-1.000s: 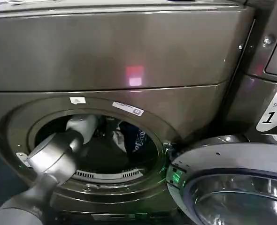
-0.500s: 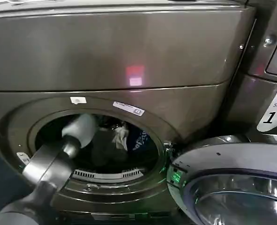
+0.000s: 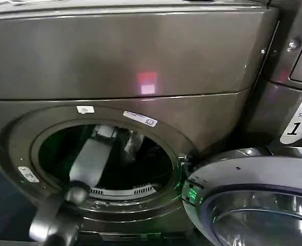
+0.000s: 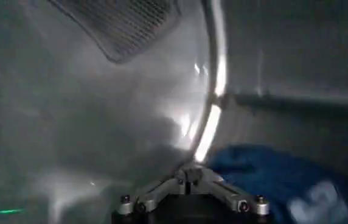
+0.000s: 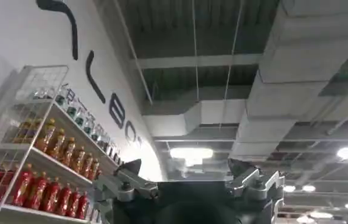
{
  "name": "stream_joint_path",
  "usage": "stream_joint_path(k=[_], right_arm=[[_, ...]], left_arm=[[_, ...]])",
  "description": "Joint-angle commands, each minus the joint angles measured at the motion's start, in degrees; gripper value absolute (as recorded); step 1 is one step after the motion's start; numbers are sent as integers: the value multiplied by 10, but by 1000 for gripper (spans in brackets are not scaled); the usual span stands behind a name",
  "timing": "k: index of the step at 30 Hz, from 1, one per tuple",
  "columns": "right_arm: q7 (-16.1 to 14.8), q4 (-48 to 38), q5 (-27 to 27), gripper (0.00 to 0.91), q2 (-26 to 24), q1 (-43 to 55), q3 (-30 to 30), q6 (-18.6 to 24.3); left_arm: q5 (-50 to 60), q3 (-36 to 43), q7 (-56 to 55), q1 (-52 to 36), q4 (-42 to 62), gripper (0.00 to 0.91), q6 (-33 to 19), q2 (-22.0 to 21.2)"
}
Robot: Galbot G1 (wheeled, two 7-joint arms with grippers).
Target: Grasp the clothes from the dryer.
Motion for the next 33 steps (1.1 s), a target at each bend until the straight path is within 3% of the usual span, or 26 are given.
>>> stream_joint_path(k=[1, 5, 10, 20, 33], right_arm=[[-2, 3, 2, 907, 0, 0, 1, 8], [-1, -1, 3, 907, 0, -1, 6, 14], [-5, 0, 4, 907, 2, -1, 10, 12], [-2, -2, 17, 907, 1, -5, 11, 22], [-9, 3, 17, 907, 1, -6, 18, 15]], left_arm=[[8, -71, -167, 124, -165, 11, -64, -48], [37, -77, -218, 169, -192, 0, -127, -67], [61, -78, -246, 191, -212, 0, -149, -78], [53, -70, -241, 204, -239, 0, -169, -70], [57, -72, -239, 206, -240, 11, -154, -68]])
